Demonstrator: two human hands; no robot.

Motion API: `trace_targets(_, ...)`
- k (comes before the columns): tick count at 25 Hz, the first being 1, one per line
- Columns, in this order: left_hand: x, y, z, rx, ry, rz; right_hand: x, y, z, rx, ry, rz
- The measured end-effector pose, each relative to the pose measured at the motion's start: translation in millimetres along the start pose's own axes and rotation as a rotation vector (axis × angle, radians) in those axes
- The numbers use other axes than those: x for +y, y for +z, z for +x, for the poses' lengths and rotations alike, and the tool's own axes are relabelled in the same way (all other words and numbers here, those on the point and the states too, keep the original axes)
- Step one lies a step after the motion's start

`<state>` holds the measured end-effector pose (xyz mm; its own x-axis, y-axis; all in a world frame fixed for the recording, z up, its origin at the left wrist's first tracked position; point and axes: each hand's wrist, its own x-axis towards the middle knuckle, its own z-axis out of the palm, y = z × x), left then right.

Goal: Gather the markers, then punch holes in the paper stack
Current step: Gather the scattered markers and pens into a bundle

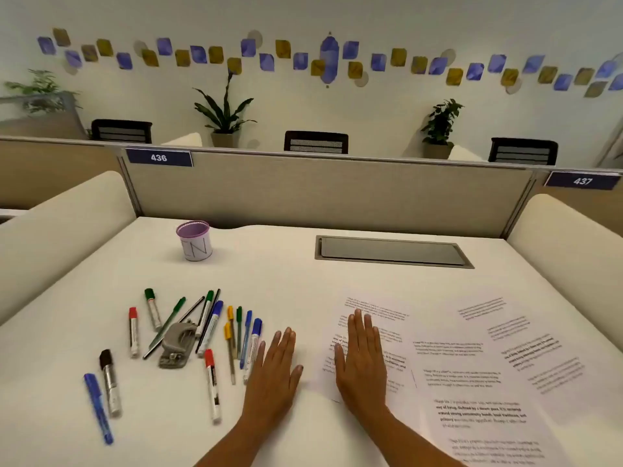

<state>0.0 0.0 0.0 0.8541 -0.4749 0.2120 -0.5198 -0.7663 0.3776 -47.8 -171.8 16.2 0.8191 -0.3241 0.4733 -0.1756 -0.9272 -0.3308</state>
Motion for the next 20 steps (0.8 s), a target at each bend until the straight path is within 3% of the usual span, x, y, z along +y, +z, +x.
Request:
trace_targets(4, -4, 9, -16, -0.078, 0.026, 0.127, 14, 11, -15, -0.192, 0.115, -0.039)
trace_targets(10, -9, 15, -17, -0.104, -0.003, 0.104, 20, 19, -20, -0.339, 0.158, -0.120)
trace_targets(16, -10, -7, -19, -0.176, 0.003, -0.099, 19, 20, -17, -0.346, 0.176, -0.157)
trace_targets(20, -25, -46, -36, -0.039, -0.005, -0.183, 17, 22, -17, -0.373, 0.186, -0.158)
